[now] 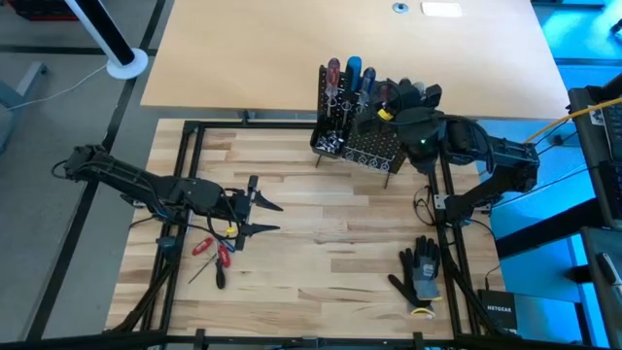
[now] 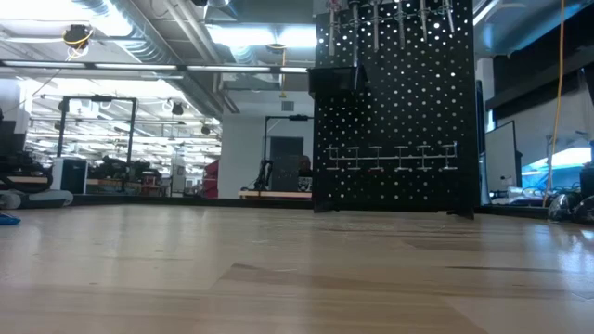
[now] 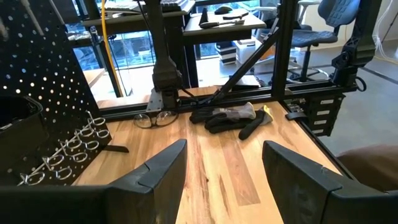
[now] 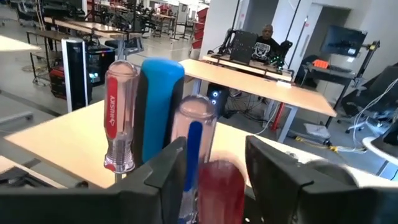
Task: Hang tools onto peg board
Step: Hang the red screwdriver on the black pegboard
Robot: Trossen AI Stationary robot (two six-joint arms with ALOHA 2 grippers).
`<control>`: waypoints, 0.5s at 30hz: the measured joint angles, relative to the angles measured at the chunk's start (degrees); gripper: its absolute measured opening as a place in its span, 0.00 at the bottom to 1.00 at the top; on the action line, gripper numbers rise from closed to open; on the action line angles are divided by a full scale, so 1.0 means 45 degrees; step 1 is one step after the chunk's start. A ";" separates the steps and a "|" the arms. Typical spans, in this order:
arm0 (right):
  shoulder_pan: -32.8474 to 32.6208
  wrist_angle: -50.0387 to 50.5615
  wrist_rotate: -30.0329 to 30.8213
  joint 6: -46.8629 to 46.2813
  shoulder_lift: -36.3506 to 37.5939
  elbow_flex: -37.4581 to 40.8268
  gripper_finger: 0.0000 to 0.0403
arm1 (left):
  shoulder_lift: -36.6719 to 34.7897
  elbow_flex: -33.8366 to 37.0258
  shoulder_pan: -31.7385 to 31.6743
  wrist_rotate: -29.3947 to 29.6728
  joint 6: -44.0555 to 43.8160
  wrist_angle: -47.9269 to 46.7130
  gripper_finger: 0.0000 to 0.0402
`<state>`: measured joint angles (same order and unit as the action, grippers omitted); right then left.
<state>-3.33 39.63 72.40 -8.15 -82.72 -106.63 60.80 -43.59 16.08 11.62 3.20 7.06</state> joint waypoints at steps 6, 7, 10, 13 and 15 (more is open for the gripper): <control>-0.0201 -0.0240 -0.0091 0.1086 0.0000 0.0000 0.50 | 0.0000 0.0000 0.0000 0.0000 -0.0053 -0.0022 0.49; -0.0364 -0.0397 -0.0080 0.1384 0.0000 0.0000 0.51 | 0.0000 0.0000 0.0000 0.0000 -0.0049 -0.0036 0.49; -0.0958 -0.1590 0.0187 0.3015 0.0000 0.0000 0.54 | 0.0000 0.0000 0.0000 0.0002 -0.0051 -0.0126 0.49; -0.1839 -0.3261 0.0921 0.4874 0.0000 0.0000 0.55 | 0.0000 0.0000 0.0000 0.0005 -0.0056 -0.0125 0.49; -0.2428 -0.4137 0.1259 0.5917 0.0002 -0.0005 0.55 | 0.0000 0.0000 0.0000 0.0003 -0.0073 -0.0128 0.49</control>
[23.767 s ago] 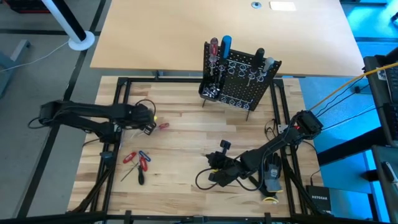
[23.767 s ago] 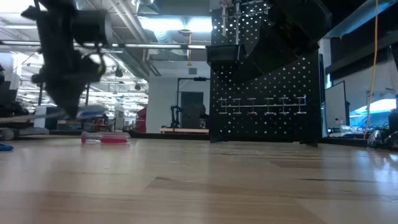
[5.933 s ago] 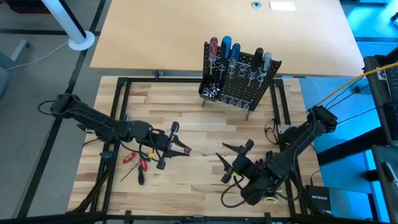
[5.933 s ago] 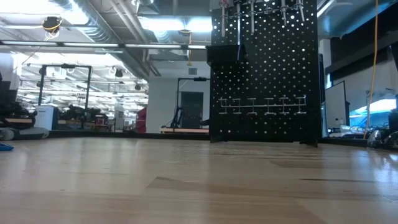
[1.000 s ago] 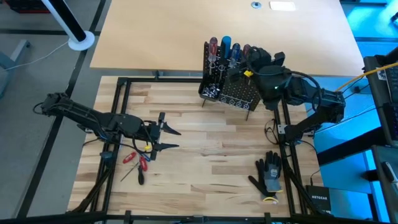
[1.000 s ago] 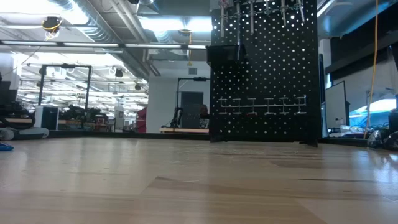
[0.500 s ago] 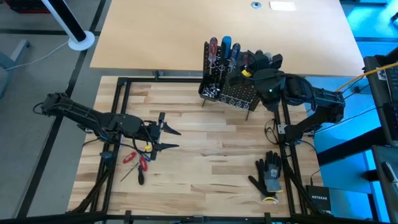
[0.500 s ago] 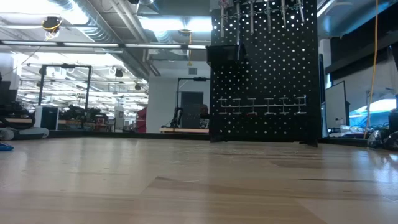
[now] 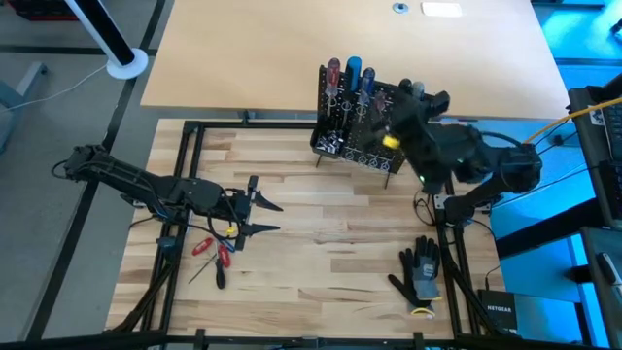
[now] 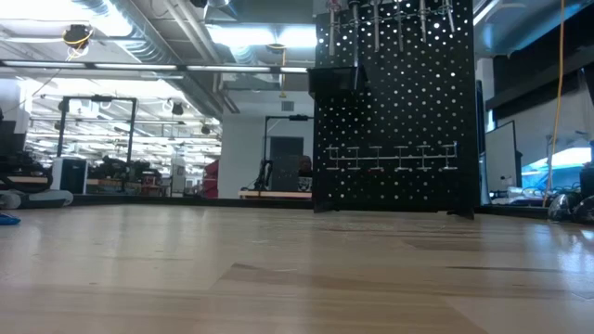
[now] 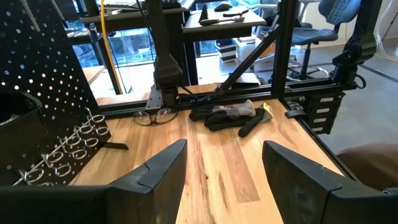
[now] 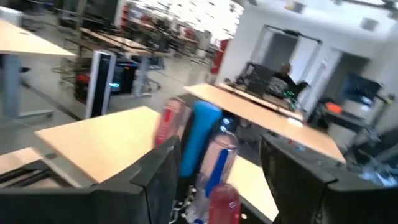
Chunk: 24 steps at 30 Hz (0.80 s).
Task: Hang tools onto peg board
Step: Hang the red screwdriver on the black pegboard
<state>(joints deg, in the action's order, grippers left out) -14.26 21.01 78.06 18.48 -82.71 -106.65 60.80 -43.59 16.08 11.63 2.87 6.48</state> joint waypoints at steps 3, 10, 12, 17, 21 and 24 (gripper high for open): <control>-0.0867 -0.0105 -0.0002 0.0579 0.0017 -0.0010 0.55 | 0.0000 0.0000 0.0000 0.0002 -0.0027 0.0005 0.49; -0.2527 0.4073 -0.2944 -0.1396 0.0014 -0.0014 0.55 | 0.0000 0.0000 0.0000 0.0002 -0.0151 0.0009 0.49; -0.2493 0.5884 -0.4449 -0.3236 0.0048 0.0010 0.53 | 0.0000 0.0000 0.0000 0.0002 -0.0150 0.0011 0.49; -0.1281 0.9187 -0.3929 -0.6311 0.0144 0.0015 0.42 | 0.0000 0.0000 0.0000 0.0002 -0.0107 0.0036 0.49; -0.0211 0.9278 -0.4170 -0.6413 0.0157 0.0250 0.31 | 0.0000 0.0000 0.0000 0.0002 0.0070 0.0034 0.49; 0.0518 0.9108 -0.4673 -0.6040 0.0202 0.0296 0.24 | 0.0000 0.0000 0.0000 0.0002 0.0163 0.0031 0.49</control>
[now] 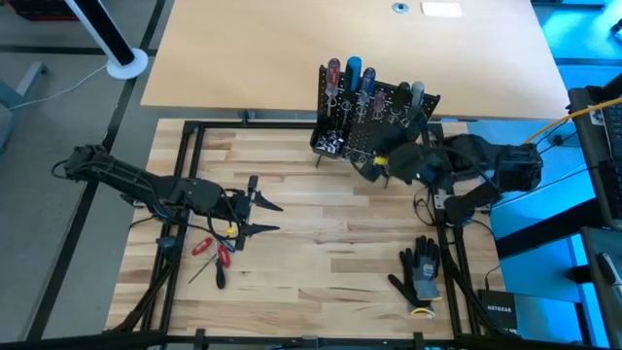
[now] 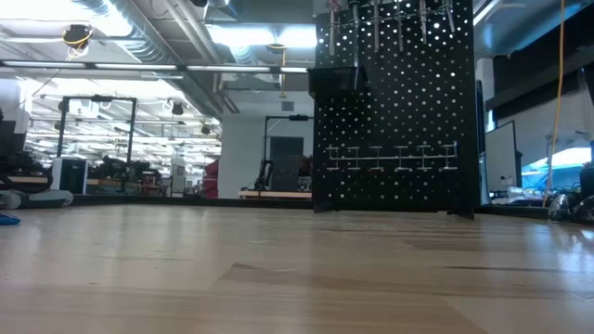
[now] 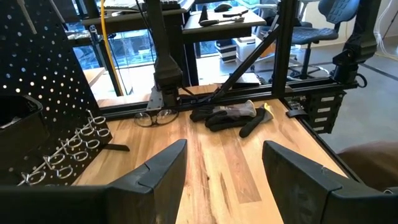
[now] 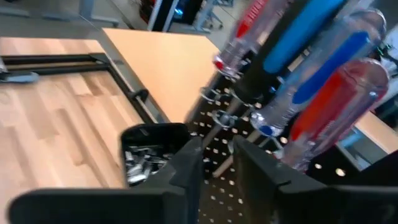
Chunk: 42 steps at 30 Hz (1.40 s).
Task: Hang tools onto peg board
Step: Hang the red screwdriver on the black pegboard, then hang the gray screwdriver on the black pegboard
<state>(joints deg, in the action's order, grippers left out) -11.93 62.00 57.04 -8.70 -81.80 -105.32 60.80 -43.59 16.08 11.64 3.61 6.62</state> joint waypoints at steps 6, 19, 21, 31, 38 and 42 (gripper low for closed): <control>0.1335 -0.0264 -0.0208 0.0307 0.0000 0.0005 0.12 | 0.0000 0.0000 0.0000 0.0000 -0.0018 -0.0012 0.49; 0.1944 -0.0515 0.0651 0.0821 0.0000 0.0005 0.05 | 0.0000 0.0000 0.0000 0.0000 -0.0023 -0.0012 0.49; 0.1942 -0.0519 0.0651 0.1050 -0.0005 0.0005 0.05 | 0.0000 0.0000 0.0000 0.0004 -0.0008 -0.0012 0.49; 0.2442 -0.0519 0.0875 0.1361 -0.0005 0.0005 0.05 | 0.0000 0.0000 0.0000 0.0003 -0.0019 -0.0009 0.49; 0.1886 -0.0521 0.0774 0.1354 -0.0010 0.0005 0.05 | 0.0000 0.0000 0.0000 0.0000 -0.0034 -0.0017 0.49; 0.1096 -0.0590 0.0758 0.1361 -0.0019 -0.0082 0.05 | 0.0000 0.0000 0.0000 0.0000 -0.0042 -0.0019 0.49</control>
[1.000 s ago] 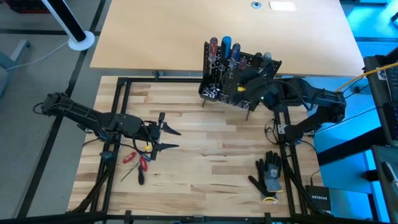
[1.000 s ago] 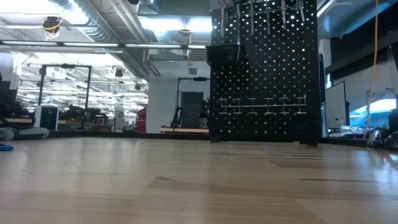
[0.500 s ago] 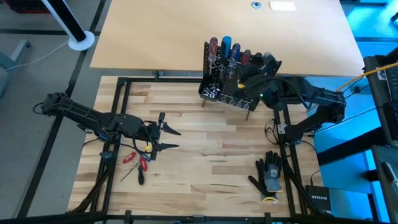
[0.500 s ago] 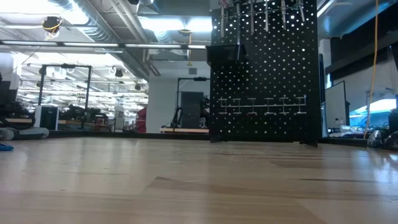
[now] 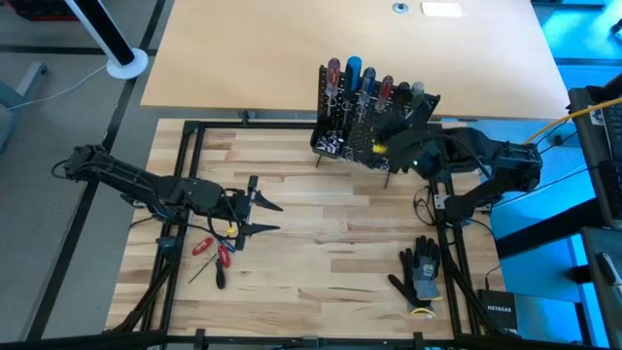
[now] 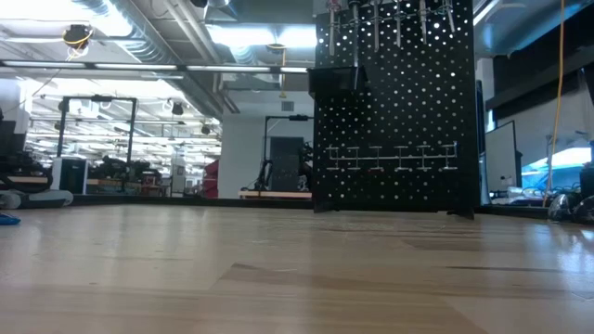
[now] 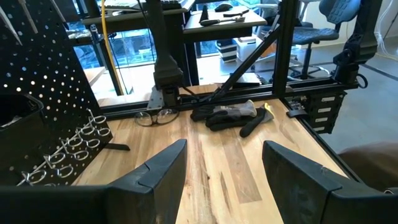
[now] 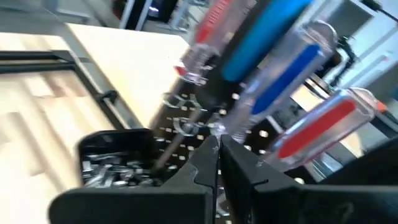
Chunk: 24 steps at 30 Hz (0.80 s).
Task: Hang tools onto peg board
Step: Hang the gray screwdriver on the black pegboard
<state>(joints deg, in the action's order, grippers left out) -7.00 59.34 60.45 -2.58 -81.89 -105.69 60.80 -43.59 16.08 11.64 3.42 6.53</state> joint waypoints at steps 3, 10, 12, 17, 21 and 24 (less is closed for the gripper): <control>-0.0881 0.0003 -0.0276 -0.0147 0.0005 -0.0005 0.05 | 0.0000 0.0000 0.0000 0.0005 -0.0090 -0.0016 0.49; -0.3171 -0.0104 -0.2913 -0.1737 -0.0064 0.0235 0.05 | 0.0000 0.0000 0.0000 0.0005 -0.0275 -0.0313 0.49; -0.3842 -0.0149 -0.3542 -0.2331 -0.0177 0.0562 0.05 | 0.0000 0.0000 0.0000 0.0005 -0.0521 -0.0514 0.49; -0.5244 -0.0613 -0.3918 -0.3940 -0.0374 0.2407 0.05 | -0.0005 0.0000 0.0019 -0.0046 -0.1497 -0.1238 0.49; -0.6162 -0.2844 -0.3814 -0.4676 -0.0390 0.5303 0.05 | -0.0005 0.0000 0.0039 -0.0096 -0.2455 -0.2040 0.49; -0.6610 -0.5349 -0.3729 -0.4820 -0.0393 0.7528 0.05 | 0.0021 0.0000 0.0053 -0.0117 -0.3850 -0.3657 0.49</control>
<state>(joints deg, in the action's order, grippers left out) -36.75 35.27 43.67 -24.27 -83.66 -71.81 60.89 -43.59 16.31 11.11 -13.90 -9.92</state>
